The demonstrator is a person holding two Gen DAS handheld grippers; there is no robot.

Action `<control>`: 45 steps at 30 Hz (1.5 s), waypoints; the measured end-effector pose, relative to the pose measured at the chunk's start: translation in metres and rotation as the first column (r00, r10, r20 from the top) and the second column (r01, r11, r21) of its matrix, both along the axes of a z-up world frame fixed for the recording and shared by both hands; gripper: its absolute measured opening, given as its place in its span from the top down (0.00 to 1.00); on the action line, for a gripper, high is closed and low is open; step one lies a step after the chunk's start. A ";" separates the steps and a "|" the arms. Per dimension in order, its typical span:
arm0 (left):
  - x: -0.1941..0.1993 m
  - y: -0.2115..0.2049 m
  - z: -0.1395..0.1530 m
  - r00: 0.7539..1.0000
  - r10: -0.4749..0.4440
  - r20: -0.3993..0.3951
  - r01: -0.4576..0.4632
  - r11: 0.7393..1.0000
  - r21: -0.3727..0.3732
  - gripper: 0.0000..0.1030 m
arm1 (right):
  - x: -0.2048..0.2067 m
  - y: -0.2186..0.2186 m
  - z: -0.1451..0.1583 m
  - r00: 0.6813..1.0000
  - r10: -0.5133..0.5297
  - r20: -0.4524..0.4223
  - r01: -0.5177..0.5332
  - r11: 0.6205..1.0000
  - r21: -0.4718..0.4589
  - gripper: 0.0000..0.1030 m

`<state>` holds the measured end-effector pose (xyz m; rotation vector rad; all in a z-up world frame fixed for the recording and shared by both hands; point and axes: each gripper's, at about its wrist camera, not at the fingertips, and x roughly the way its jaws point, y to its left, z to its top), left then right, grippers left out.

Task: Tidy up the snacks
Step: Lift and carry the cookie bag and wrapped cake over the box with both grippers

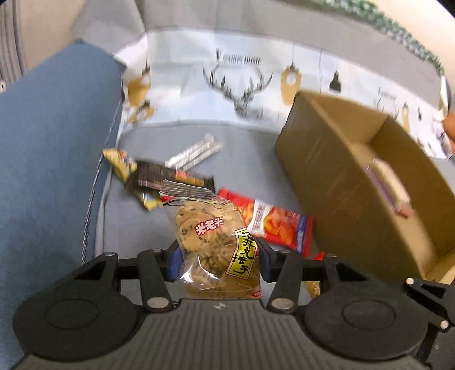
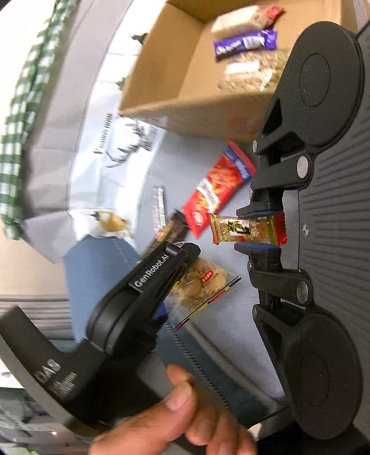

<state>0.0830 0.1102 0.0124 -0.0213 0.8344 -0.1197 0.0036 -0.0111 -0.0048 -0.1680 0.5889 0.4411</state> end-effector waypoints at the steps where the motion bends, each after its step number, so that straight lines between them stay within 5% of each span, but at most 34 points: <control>1: -0.002 0.000 0.004 1.000 0.000 0.024 0.000 1.000 -0.004 0.46 | -0.003 -0.001 0.005 1.000 0.000 0.016 0.000 1.000 0.008 0.82; 10: -0.006 0.001 0.024 0.989 0.035 0.143 -0.028 0.999 -0.045 0.45 | -0.017 -0.027 0.054 0.981 -0.009 0.194 -0.005 0.998 0.070 0.82; 24: -0.003 -0.031 0.037 0.970 0.000 0.244 0.012 0.999 -0.051 0.46 | 0.025 -0.152 0.131 0.900 -0.259 0.350 0.202 0.961 0.191 0.82; 33: 0.002 -0.057 0.045 0.952 -0.017 0.305 0.036 0.998 -0.057 0.46 | 0.044 -0.222 0.095 0.859 -0.464 0.215 0.421 0.881 0.218 0.83; 45: 0.003 -0.123 0.049 0.899 -0.137 0.416 0.145 0.989 0.012 0.46 | 0.048 -0.246 0.086 0.850 -0.486 0.203 0.455 0.871 0.183 0.83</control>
